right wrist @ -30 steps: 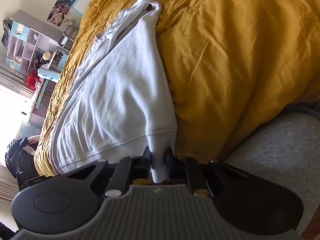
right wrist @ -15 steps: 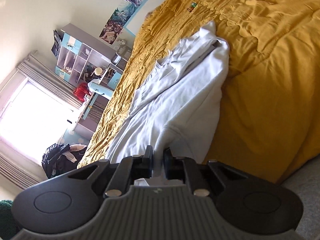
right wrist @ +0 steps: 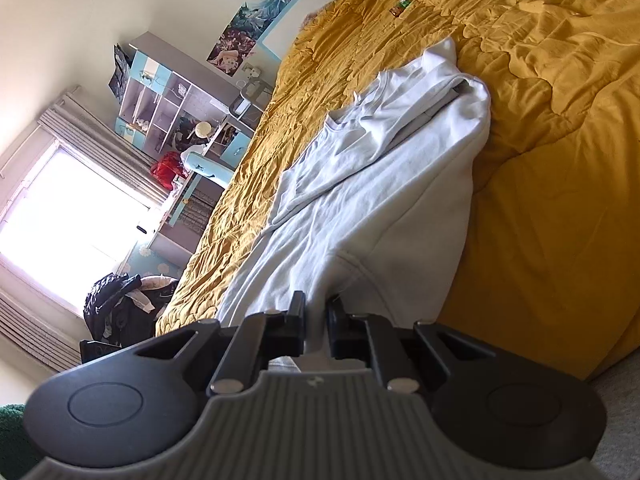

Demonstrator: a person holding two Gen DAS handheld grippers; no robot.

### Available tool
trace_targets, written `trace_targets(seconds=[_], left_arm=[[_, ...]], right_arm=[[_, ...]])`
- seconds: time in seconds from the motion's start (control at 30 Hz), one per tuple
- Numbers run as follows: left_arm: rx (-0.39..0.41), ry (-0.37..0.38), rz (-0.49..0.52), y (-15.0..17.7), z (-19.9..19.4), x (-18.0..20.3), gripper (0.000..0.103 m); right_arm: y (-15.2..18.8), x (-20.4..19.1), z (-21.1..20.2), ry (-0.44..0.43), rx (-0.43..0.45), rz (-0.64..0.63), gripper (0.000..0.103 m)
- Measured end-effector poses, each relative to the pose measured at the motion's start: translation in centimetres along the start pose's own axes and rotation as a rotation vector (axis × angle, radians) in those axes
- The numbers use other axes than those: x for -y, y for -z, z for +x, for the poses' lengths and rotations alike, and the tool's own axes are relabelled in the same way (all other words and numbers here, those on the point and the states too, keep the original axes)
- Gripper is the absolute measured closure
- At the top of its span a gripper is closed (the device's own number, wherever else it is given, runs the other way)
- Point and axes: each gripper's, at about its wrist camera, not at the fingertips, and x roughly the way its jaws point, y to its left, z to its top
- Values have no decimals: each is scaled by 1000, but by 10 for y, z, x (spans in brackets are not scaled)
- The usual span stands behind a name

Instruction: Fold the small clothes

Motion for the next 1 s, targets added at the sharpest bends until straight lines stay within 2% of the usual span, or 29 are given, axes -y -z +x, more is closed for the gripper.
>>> trace_targets(seconds=[0.13, 0.2, 0.33, 0.57, 0.63, 0.73, 0.83, 0.9, 0.97, 1.0], left_arm=[[16, -26, 30, -7, 1, 14, 100], [40, 1, 36, -10, -1, 19, 100], [117, 63, 67, -26, -10, 35, 100], [233, 90, 137, -64, -21, 63, 100], [279, 58, 145, -79, -21, 70, 100], [337, -33, 141, -101, -18, 83, 100], [373, -43, 148, -122, -8, 92, 100], [378, -77, 130, -136, 2, 95, 100], [375, -110, 101, -149, 14, 93, 100], [368, -122, 89, -153, 20, 91, 100]], right_arm=[[-4, -7, 0, -37, 2, -10, 97], [-7, -15, -3, -50, 19, -48, 97], [-16, -32, -12, -62, 98, -145, 97], [-55, -66, -26, -113, 254, -286, 97], [-69, -75, -27, -114, 292, -315, 97], [-96, -86, -26, -113, 346, -350, 97], [-120, -89, -24, -141, 435, -384, 100], [-138, -86, -23, -167, 493, -358, 100], [-157, -83, -16, -170, 489, -333, 101], [-166, -83, -10, -123, 473, -341, 101]])
